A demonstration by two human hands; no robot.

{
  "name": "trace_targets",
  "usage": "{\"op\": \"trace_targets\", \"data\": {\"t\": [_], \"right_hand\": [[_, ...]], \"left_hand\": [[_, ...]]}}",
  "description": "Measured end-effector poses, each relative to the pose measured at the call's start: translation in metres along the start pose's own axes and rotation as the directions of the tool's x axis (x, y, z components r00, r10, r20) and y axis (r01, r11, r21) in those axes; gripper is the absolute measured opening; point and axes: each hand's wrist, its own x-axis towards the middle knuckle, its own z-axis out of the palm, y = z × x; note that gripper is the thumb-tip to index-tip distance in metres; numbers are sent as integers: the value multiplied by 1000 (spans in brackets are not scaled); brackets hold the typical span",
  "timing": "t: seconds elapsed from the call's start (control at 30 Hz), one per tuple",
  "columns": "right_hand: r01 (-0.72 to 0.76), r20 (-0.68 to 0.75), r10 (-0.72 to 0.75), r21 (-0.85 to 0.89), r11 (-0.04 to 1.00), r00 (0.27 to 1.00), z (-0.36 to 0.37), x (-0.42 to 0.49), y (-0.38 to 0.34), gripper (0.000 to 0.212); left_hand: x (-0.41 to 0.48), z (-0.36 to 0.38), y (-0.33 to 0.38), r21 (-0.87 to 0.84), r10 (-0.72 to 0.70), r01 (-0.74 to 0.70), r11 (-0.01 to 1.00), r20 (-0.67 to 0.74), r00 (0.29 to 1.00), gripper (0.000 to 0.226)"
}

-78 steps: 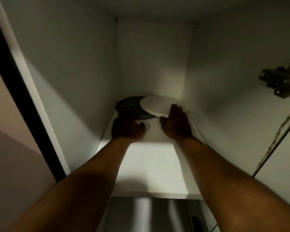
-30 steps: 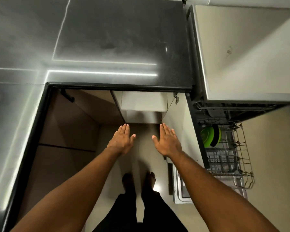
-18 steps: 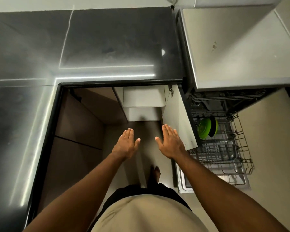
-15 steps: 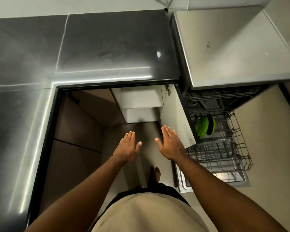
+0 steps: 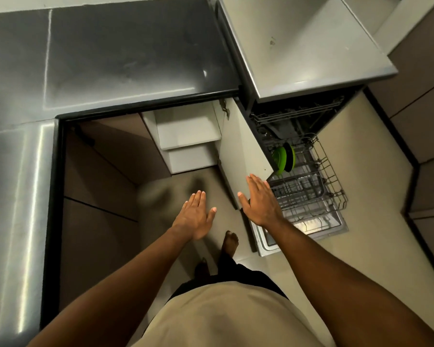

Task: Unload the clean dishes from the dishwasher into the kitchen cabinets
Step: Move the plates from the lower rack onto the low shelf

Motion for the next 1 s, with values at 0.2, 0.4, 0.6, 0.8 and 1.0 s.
{"op": "trace_targets", "data": {"t": [0.2, 0.4, 0.6, 0.8, 1.0], "right_hand": [[-83, -47, 85, 41, 996, 995, 4, -42, 34, 63], [-127, -61, 132, 75, 989, 989, 5, -68, 76, 64], [-127, -37, 132, 133, 983, 990, -4, -95, 138, 69], [-149, -25, 155, 153, 977, 988, -25, -113, 207, 65], [-181, -24, 189, 199, 963, 982, -40, -116, 246, 65]], "left_hand": [[-19, 26, 32, 67, 71, -75, 995, 55, 996, 70], [-21, 49, 69, 128, 84, -92, 988, 64, 994, 70], [-19, 86, 131, 108, 42, -51, 993, 81, 996, 70], [-15, 115, 203, 67, 43, -48, 997, 76, 996, 70], [0, 127, 242, 23, 40, -42, 999, 62, 997, 71]]}}
